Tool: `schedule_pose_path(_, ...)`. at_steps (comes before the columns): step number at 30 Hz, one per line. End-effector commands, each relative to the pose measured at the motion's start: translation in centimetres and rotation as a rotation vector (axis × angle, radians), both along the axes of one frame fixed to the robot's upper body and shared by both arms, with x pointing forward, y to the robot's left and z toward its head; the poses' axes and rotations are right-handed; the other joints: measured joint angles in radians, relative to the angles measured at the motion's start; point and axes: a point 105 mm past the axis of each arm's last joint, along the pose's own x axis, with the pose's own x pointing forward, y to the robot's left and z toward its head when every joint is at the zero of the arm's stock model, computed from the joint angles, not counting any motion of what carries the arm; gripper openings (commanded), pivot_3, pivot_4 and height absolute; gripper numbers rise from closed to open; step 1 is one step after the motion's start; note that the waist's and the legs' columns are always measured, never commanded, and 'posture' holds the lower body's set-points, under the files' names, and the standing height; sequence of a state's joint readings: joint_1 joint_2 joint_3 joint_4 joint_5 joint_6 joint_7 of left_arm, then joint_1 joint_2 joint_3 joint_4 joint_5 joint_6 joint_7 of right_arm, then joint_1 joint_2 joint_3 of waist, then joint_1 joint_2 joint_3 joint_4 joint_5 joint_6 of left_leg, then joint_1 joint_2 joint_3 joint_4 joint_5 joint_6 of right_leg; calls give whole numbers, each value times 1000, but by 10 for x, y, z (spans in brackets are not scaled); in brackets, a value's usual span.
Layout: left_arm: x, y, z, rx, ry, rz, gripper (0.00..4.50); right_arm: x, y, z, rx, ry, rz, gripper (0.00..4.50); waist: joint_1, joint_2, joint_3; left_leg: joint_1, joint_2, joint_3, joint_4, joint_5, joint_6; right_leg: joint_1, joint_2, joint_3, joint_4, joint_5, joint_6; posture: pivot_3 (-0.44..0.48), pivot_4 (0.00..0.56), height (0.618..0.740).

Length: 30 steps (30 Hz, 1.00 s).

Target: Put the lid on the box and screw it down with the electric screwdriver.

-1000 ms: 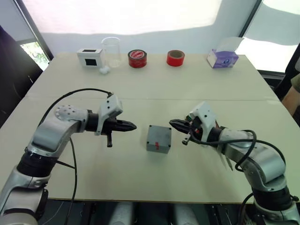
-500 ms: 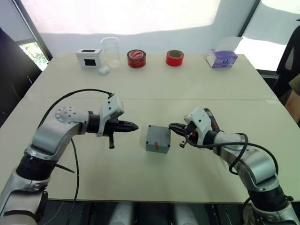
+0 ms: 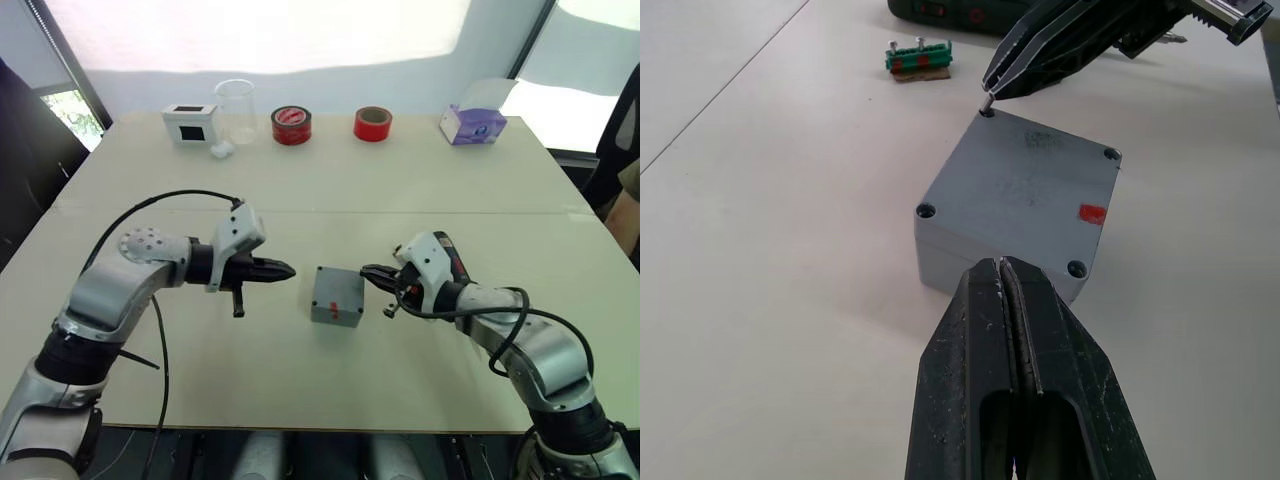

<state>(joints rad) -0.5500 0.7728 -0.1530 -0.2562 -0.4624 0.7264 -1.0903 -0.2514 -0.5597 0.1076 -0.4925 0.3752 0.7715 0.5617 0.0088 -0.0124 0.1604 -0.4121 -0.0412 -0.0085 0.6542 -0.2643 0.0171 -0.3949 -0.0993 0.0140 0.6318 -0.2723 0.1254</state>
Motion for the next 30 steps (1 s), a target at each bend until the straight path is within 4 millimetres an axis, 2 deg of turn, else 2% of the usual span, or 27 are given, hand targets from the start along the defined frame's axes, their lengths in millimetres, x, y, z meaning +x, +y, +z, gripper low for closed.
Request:
schedule_pose_path(1, -1, -2, 8, -2, -42, -22, 0, -2, 4, 4, 10, -10, 19, 57, 0, 0, 0, 0, 0, 0, 0, 0, 0, 0, 0, 0, 0, 0, 0, 0, 150, 740)
schedule_pose_path(12, -1, -3, 5, -3, -41, -25, 0, 0, 2, 2, -6, -6, 20, 57, 0, 0, 0, 0, 0, 0, 0, 0, 0, 0, 0, 0, 0, 0, 0, 0, 150, 740)
schedule_pose_path(15, -1, -3, 5, -4, -42, -23, 0, 1, 0, 3, -8, -11, 11, 855, 1, 0, 0, 0, 0, 0, 0, 0, 0, 0, 0, 0, 0, 0, 0, 0, 150, 740)
schedule_pose_path(20, -1, -3, 5, -6, -40, -19, 0, 6, -5, 9, 13, -33, -36, 2821, 0, 0, 0, 0, 0, 0, 0, 0, 0, 0, 0, 0, 0, 0, 0, 0, 150, 740)
schedule_pose_path(24, 0, -3, 7, -27, -37, -13, 0, 12, -15, 17, 49, -43, -102, 2821, 1, 0, 0, 0, 0, 0, 0, 0, 0, 0, 0, 0, 0, 0, 0, 0, 150, 740)
schedule_pose_path(27, 1, -9, 21, -101, -36, -19, 0, 26, -34, 37, 155, -35, -244, 2821, 1, 0, 0, 0, 0, 0, 0, 0, 0, 0, 0, 0, 0, 0, 0, 0, 150, 740)
schedule_pose_path(30, 2, -15, 32, -146, -45, -33, 0, 30, -44, 54, 235, -6, -283, 2821, 3, 0, 0, 0, 0, 0, 0, 1, -1, 0, 0, 0, 1, 0, 0, 0, 150, 740)
